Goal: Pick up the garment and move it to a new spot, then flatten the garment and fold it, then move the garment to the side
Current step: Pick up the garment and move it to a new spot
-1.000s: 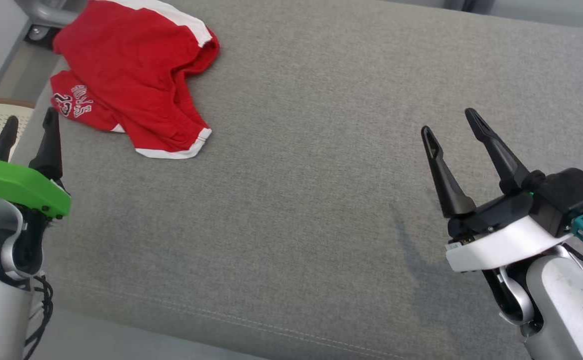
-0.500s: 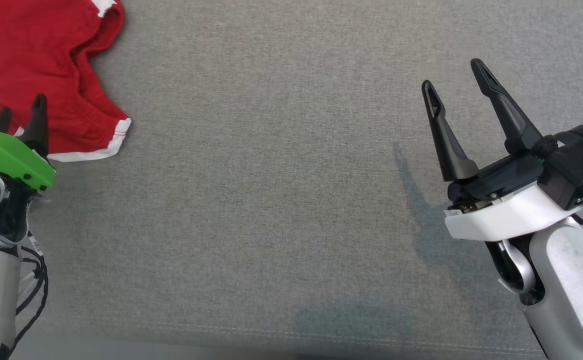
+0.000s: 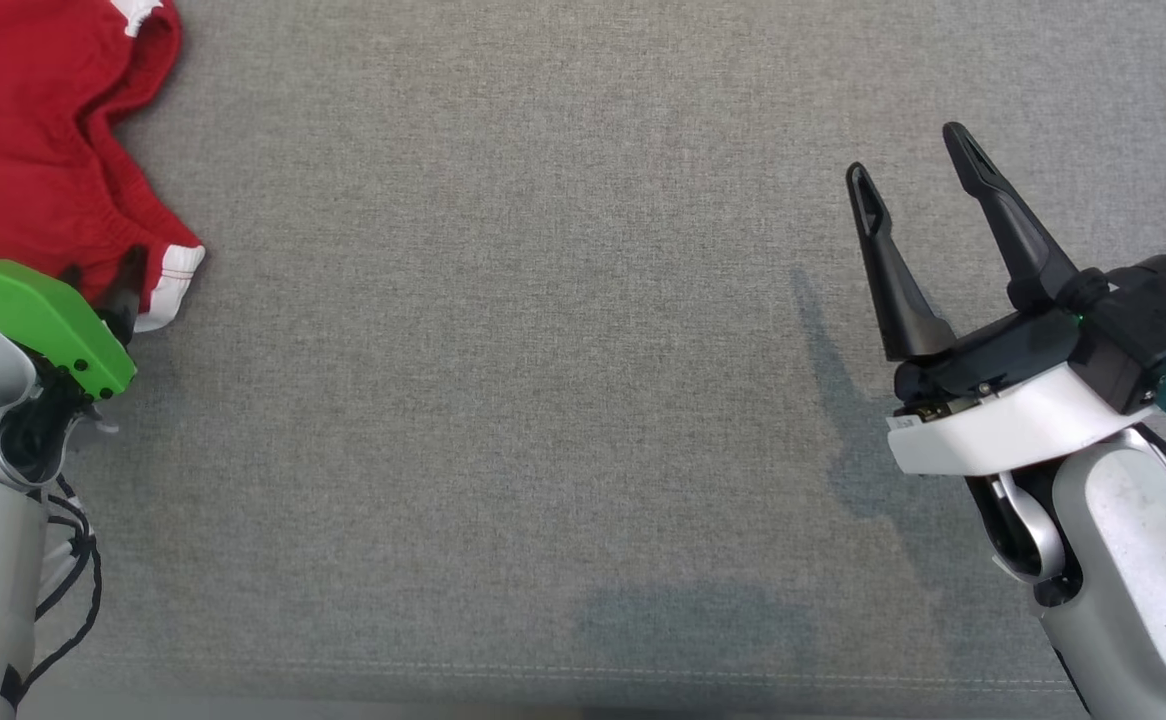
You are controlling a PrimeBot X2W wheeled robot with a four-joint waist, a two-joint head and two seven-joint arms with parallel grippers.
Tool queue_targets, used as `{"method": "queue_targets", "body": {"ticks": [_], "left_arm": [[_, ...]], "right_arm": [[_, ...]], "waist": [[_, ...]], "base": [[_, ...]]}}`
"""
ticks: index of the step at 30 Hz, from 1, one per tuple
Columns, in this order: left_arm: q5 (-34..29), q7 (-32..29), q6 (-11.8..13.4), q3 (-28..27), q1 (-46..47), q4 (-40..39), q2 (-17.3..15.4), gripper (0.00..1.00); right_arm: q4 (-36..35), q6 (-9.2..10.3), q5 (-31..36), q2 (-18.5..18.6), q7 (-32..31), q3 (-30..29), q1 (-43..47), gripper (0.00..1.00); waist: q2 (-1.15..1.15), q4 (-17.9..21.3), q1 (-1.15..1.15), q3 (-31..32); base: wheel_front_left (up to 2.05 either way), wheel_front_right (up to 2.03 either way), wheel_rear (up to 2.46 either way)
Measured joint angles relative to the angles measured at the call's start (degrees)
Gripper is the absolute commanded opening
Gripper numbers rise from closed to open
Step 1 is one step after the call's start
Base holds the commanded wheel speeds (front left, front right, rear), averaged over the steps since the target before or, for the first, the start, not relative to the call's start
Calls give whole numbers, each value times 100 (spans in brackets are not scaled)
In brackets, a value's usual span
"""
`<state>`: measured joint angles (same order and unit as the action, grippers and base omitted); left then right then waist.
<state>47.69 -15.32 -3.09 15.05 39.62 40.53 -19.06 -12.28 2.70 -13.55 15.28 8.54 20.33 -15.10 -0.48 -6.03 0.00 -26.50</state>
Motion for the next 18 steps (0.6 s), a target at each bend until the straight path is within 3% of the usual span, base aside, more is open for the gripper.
{"method": "queue_targets", "body": {"ticks": [1,2,3,18], "left_arm": [[0,-47,-11,11,37,41,-1,87],[0,-59,-53,14,64,99,-1,49],[0,-58,-73,19,82,154,0,0],[-276,503,-305,294,154,394,56,0]], "right_arm": [[15,0,0,-9,0,1,-1,100],[40,-1,0,-16,8,1,-2,100],[83,-1,0,-26,42,1,-4,100],[510,-8,-64,-101,321,-22,-5,100]], "waist": [[0,1,0,7],[0,1,0,16],[0,2,0,30],[0,6,0,567]], "base": [[0,0,0],[0,0,0],[0,0,0],[0,0,0]]}}
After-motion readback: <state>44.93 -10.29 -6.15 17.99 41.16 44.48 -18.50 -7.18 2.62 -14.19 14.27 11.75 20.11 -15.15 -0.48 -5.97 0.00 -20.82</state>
